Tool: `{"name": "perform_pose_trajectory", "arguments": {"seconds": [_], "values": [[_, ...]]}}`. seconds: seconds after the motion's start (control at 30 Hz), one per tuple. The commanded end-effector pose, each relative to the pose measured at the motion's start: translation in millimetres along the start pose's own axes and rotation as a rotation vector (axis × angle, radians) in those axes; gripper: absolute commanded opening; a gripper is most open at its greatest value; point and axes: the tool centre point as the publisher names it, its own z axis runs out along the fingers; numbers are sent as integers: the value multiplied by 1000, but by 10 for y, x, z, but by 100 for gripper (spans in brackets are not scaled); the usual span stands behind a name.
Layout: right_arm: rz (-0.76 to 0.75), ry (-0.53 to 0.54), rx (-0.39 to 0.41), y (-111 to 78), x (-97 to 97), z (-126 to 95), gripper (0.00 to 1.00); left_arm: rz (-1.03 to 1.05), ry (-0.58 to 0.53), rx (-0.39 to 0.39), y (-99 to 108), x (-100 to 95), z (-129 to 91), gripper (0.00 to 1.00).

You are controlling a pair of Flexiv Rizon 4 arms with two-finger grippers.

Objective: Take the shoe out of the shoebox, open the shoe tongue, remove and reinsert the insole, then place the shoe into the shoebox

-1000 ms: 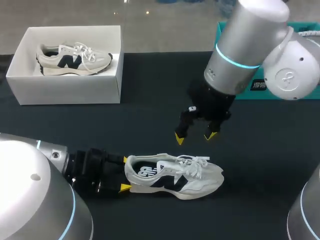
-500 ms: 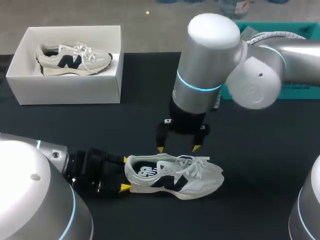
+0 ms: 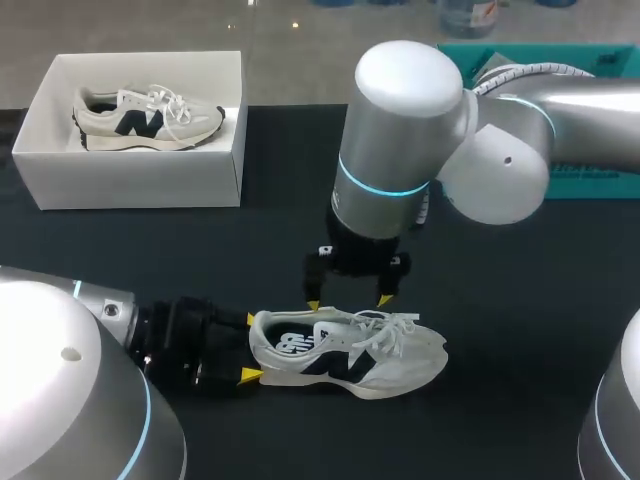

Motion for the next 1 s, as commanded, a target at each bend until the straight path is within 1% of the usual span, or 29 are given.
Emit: {"name": "perform_pose_trajectory", "arguments": {"seconds": [0.03, 0.13, 0.33, 0.57, 0.8, 0.87, 1.0], "values": [[88, -82, 84, 41, 99, 40, 100, 0, 1, -3, 24, 2, 20, 0], [142, -96, 106, 22, 128, 78, 100, 0, 1, -3, 24, 2, 20, 0], [201, -126, 118, -8, 177, 134, 100, 0, 1, -3, 24, 2, 20, 0], [208, -137, 120, -26, 323, 245, 100, 0, 1, -3, 24, 2, 20, 0], [247, -201, 146, -98, 327, 409, 100, 0, 1, -3, 24, 2, 20, 0], [244, -200, 139, -105, 314, 454, 100, 0, 1, -3, 24, 2, 20, 0], [248, -244, 131, -106, 302, 543, 100, 0, 1, -3, 24, 2, 20, 0]]}}
